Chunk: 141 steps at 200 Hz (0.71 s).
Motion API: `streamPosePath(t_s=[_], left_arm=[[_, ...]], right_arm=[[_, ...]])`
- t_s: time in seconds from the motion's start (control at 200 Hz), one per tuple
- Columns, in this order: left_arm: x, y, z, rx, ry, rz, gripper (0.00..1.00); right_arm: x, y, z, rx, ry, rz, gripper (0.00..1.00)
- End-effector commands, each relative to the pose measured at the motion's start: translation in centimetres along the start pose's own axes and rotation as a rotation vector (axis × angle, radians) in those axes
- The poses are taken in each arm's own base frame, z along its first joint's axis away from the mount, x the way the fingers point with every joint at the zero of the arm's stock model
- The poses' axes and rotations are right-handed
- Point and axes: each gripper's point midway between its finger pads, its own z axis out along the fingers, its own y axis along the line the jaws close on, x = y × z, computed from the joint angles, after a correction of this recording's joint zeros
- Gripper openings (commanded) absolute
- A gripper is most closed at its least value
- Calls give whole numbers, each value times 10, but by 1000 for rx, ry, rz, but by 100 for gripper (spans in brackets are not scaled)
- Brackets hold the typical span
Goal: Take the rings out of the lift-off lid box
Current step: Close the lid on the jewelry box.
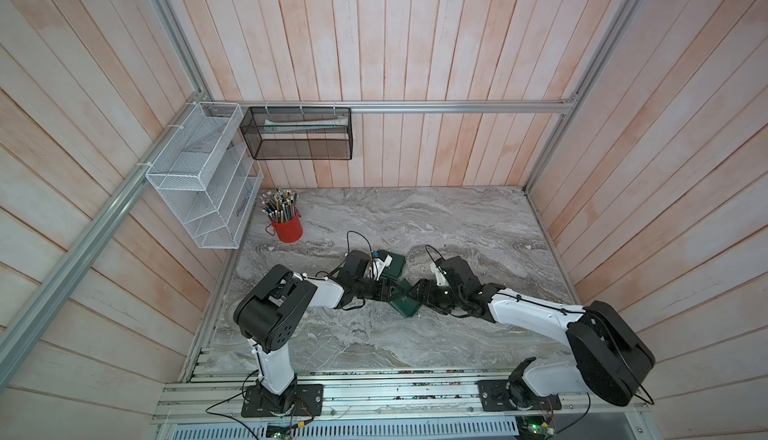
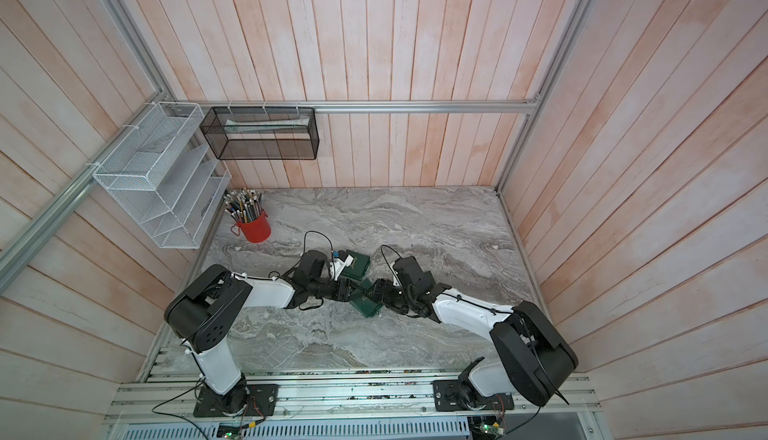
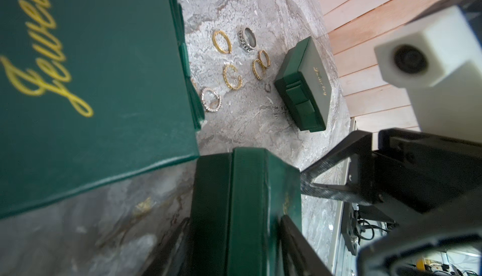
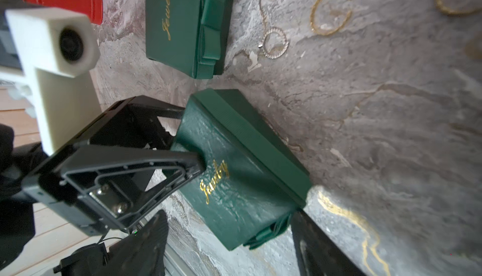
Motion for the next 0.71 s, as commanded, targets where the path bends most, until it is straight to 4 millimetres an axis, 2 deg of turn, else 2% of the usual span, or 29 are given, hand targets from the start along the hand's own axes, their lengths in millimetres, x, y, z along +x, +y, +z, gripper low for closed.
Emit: streamPosePath(t_s=[0.0, 0.43, 0.545, 0.7], left_arm=[[54, 29, -1, -121, 131, -129, 52], [62, 27, -8, -125, 118, -140, 51], [61, 27, -11, -133, 112, -140, 54], [55, 25, -12, -134, 98, -132, 60]], right_arm=[[-5, 14, 6, -51, 12, -2, 75], [-25, 34, 14, -73, -7, -79, 73], [-31, 27, 14, -26, -19, -120, 73], [-34, 20, 7, 22, -34, -158, 82]])
